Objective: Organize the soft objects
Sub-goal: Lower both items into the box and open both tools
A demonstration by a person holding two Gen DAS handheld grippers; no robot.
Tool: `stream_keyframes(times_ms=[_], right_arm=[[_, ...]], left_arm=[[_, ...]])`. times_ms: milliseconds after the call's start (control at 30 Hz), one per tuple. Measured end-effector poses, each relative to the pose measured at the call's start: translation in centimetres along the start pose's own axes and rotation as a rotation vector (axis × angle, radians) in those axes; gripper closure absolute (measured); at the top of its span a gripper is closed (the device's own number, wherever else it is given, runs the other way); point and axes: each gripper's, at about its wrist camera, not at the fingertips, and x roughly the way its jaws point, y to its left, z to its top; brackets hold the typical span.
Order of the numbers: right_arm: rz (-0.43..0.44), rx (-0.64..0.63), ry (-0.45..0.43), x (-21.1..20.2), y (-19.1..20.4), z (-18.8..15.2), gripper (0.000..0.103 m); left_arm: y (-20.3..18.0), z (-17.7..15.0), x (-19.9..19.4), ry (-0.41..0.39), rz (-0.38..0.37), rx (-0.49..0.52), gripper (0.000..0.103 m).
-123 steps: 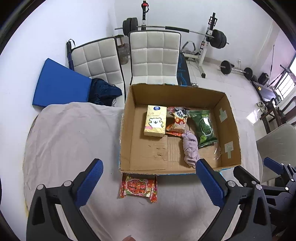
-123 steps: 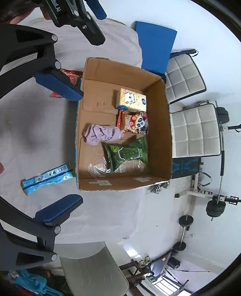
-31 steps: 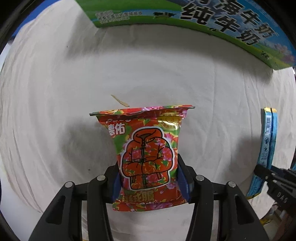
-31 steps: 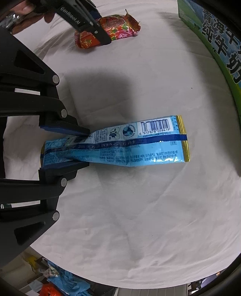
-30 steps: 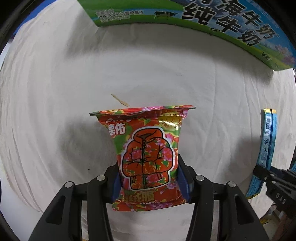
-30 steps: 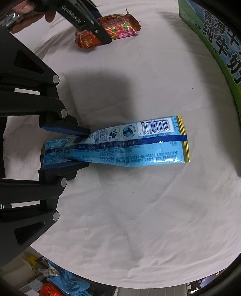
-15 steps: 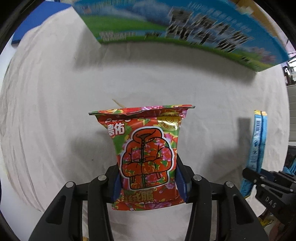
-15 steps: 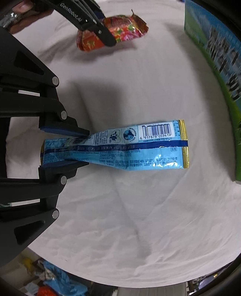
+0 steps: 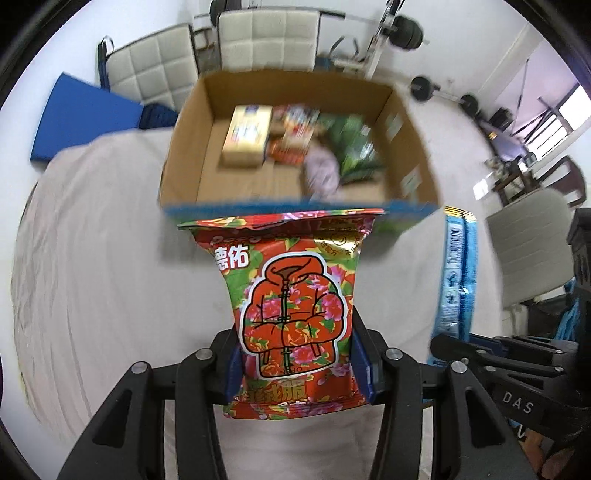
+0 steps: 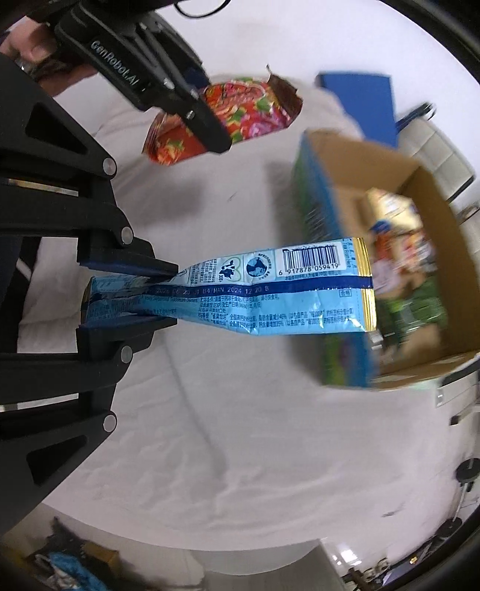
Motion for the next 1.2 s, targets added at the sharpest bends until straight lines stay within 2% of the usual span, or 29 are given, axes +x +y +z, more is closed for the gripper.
stream_keyframes(times_ms=[167, 267, 367, 500, 667, 900, 1067, 1200], right_arm=[[0.047, -0.022, -0.087, -5.8, 0.8, 4.3, 0.083], [0.046, -0.029, -0.127, -7.8, 1.0, 7.0, 0.083], [0.060, -0.023, -0.142, -8.7, 1.1, 9.4, 0.083], [0.033, -0.015, -0.142, -8.2, 0.7, 13.2, 0.083], [-0.057, 0.000, -0.130, -4.9, -0.2, 17.1, 0.083], [-0.154, 0.039, -0.048, 1.6, -2.7, 22.7, 0.083], [-0.175, 0.051, 0.011, 5.5, -4.0, 24.8, 0.083], [-0.184, 0.051, 0.059, 7.5, -4.2, 25.0, 0.082]], left_arm=[[-0.6, 3.7, -2.3, -0.078, -0.013, 0.014, 0.058], [-0.1, 6.4, -2.0, -0.093, -0.024, -0.012, 0.058], [0.5, 8.8, -0.9, -0.092, -0.027, -0.024, 0.058], [1.6, 12.3, 1.3, -0.056, -0.024, -0.030, 0.058], [3.1, 15.5, 5.2, 0.029, -0.013, -0.042, 0.058], [5.4, 17.6, 12.5, 0.176, 0.012, -0.048, 0.058], [6.9, 18.0, 17.0, 0.272, -0.013, -0.100, 0.058], [6.8, 17.8, 19.2, 0.321, 0.001, -0.082, 0.058]])
